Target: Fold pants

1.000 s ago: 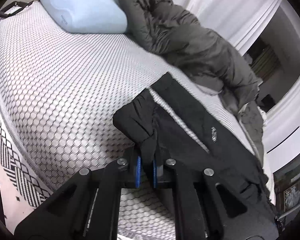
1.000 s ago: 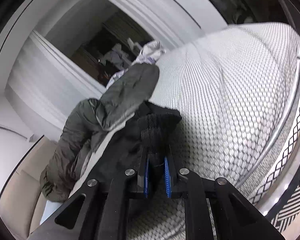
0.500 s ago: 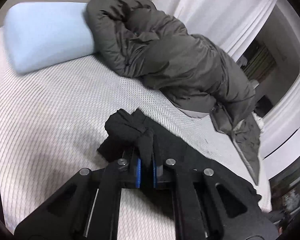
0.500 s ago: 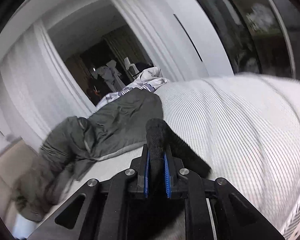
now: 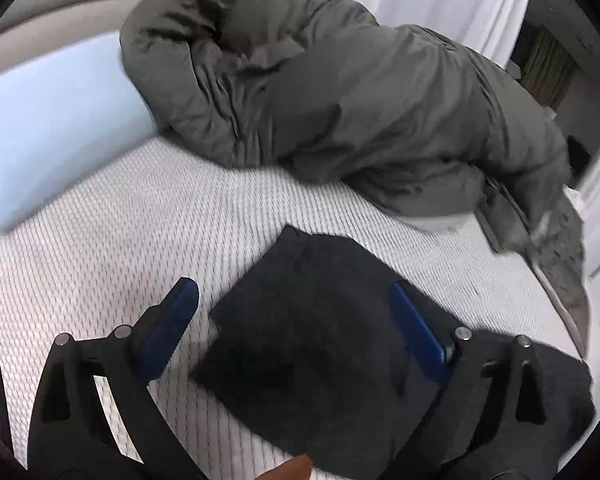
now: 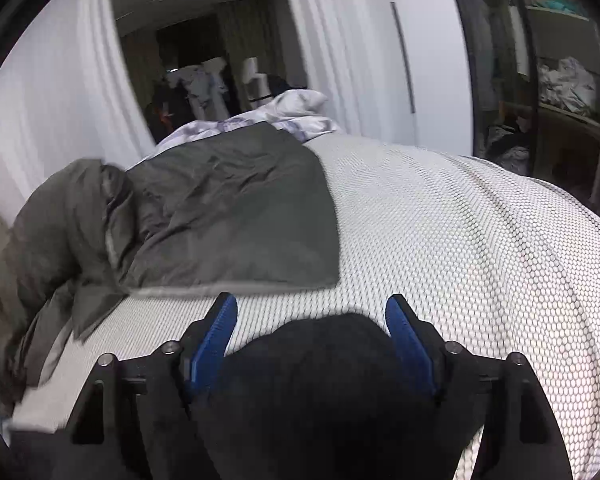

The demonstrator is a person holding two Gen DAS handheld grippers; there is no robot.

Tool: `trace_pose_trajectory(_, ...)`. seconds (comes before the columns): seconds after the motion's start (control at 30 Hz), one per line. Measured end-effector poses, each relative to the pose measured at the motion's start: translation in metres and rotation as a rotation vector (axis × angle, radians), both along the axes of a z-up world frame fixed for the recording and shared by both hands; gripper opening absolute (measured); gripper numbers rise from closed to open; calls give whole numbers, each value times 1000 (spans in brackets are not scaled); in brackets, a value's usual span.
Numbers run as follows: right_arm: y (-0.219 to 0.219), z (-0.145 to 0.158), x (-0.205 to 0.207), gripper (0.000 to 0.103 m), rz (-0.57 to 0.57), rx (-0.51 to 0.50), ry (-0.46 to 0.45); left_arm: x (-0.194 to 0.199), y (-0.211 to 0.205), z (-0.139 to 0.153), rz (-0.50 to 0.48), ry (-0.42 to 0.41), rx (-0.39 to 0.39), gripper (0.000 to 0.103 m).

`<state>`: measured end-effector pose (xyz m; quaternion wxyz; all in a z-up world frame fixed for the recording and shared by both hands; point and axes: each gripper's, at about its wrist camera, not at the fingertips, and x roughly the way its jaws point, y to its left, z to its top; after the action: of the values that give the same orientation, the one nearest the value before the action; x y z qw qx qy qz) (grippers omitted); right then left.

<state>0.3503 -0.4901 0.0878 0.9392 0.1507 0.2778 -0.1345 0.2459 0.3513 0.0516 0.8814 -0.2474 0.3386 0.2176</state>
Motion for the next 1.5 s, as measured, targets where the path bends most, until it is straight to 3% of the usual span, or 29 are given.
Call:
trace_pose_trajectory(0.17,21,-27,-76,87,163,119,-3,-34,-44,-20,-121,-15,-133,93)
trace_pose_trajectory(0.23,31,-39,-104,91,214,172,13,-37,-72,-32,-179,0,-201,84)
trace_pose_trajectory(0.33,49,-49,-127,91,292,253,44,-34,-107,-51,-244,29,-296,65)
trace_pose_trajectory(0.47,63,-73,-143,92,338,392,56,-17,-139,-74,-288,75,-346,61)
trace_pose_trajectory(0.57,71,-86,-145,92,360,421,88,-1,-149,-94,-264,95,-388,61)
trace_pose_trajectory(0.67,70,-85,-145,92,348,411,82,15,-151,-99,-212,66,-332,30)
trace_pose_trajectory(0.73,68,-84,-142,92,338,427,72,18,-150,-102,-180,39,-333,1)
trace_pose_trajectory(0.77,66,-84,-140,92,341,433,71,17,-149,-103,-168,22,-337,0)
trace_pose_trajectory(0.87,66,-84,-135,92,345,428,77,12,-148,-94,-166,-15,-319,0)
trace_pose_trajectory(1.03,58,-85,-137,92,346,432,90,-22,-141,-51,-203,-83,-298,0)
trace_pose_trajectory(1.1,54,-85,-141,92,339,414,92,-26,-142,-49,-212,-61,-264,0)
trace_pose_trajectory(1.17,49,-86,-143,92,339,404,96,-22,-141,-65,-222,15,-247,0)
trace_pose_trajectory(1.27,37,-90,-143,92,313,406,103,-22,-135,-88,-205,103,-304,5)
trace_pose_trajectory(1.3,30,-92,-143,92,296,416,106,-24,-133,-88,-203,98,-317,9)
trace_pose_trajectory(1.37,16,-96,-144,92,266,446,103,-31,-128,-83,-194,80,-302,28)
trace_pose_trajectory(1.4,7,-98,-143,92,248,469,101,-35,-125,-80,-182,69,-285,57)
trace_pose_trajectory(1.43,-3,-102,-143,92,226,495,100,-40,-118,-78,-149,49,-267,76)
trace_pose_trajectory(1.5,-22,-111,-139,92,184,545,104,-46,-102,-80,-92,38,-282,77)
